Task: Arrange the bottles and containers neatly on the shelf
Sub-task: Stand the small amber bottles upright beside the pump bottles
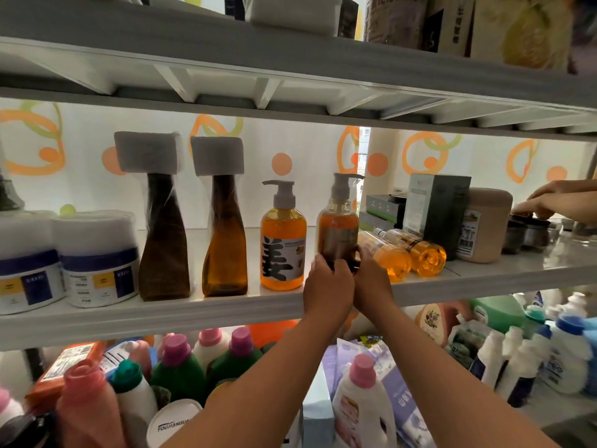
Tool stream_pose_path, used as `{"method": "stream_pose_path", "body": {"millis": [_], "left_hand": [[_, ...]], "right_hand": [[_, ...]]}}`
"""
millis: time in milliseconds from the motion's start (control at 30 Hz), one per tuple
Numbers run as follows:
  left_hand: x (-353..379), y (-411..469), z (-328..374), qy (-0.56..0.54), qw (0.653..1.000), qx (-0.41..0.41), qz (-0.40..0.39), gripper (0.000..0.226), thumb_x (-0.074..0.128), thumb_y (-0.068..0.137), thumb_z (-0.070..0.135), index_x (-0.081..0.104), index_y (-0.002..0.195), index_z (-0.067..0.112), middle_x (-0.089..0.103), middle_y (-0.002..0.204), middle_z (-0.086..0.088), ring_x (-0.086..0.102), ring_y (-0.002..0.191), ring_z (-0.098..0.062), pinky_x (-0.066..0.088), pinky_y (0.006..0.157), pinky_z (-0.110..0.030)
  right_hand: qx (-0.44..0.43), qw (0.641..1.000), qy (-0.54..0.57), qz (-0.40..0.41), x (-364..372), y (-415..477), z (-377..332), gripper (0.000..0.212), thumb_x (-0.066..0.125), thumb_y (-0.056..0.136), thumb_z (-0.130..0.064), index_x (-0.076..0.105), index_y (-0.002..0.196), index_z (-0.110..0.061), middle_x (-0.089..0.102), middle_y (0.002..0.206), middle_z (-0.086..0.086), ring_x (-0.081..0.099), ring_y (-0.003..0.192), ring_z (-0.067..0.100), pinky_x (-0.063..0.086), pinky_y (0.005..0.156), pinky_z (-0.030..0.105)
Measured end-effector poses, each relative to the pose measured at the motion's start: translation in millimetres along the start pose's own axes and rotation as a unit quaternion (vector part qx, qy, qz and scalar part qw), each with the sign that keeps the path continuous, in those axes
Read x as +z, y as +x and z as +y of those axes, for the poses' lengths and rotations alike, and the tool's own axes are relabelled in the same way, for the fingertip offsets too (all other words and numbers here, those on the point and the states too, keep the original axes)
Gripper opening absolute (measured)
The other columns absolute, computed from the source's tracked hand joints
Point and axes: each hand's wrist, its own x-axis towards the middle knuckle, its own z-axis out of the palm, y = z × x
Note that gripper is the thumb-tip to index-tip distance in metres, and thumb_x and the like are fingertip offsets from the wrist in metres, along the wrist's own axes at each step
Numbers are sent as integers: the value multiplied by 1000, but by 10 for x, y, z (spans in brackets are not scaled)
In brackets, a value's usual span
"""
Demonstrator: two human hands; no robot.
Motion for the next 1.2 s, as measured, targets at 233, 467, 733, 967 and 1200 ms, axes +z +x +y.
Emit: {"method": "stream_pose_path", "body": {"millis": [233, 467, 733, 967, 1200], "left_hand": [[-36, -38, -7, -5, 1000, 2, 9, 36, 33, 96, 23, 47, 129, 14, 60, 117, -9, 55, 101, -20, 45, 89, -33], [155, -294, 12, -88, 992, 61, 60, 35, 37, 96, 17, 50, 129, 18, 55, 128, -3, 52, 113, -16, 45, 97, -30], [502, -93, 186, -42, 997, 25, -62, 40, 28, 98, 27, 52, 127, 12, 55, 129, -8, 51, 115, -22, 40, 101, -34], [587, 167, 275, -47, 989, -46, -134, 46, 20, 98, 38, 52, 122, 15, 60, 101, -12, 61, 81, -27, 56, 74, -37], [633, 248, 281, -15, 984, -47, -173, 49, 17, 97, 44, 47, 129, 21, 54, 86, -6, 56, 75, -22, 47, 55, -26]], "right_hand": [[-24, 1000, 9, -5, -16, -48, -14, 47, 64, 84, -14, 48, 128, -12, 65, 118, 10, 63, 104, 25, 43, 76, 24], [-53, 997, -49, -39, -188, -31, 14, 44, 61, 87, -16, 51, 129, -10, 65, 119, 11, 64, 104, 22, 44, 78, 21], [-26, 983, -126, 133, -612, 188, 234, 38, 63, 85, -27, 58, 119, -11, 57, 122, 15, 54, 109, 27, 42, 84, 28], [-11, 977, -208, 41, -608, 396, 249, 40, 61, 86, -32, 58, 118, -8, 63, 116, 13, 59, 106, 26, 36, 73, 22], [18, 963, -268, 22, -610, 574, 221, 26, 51, 94, -16, 56, 115, -2, 62, 116, 16, 58, 109, 29, 45, 84, 30]]}}
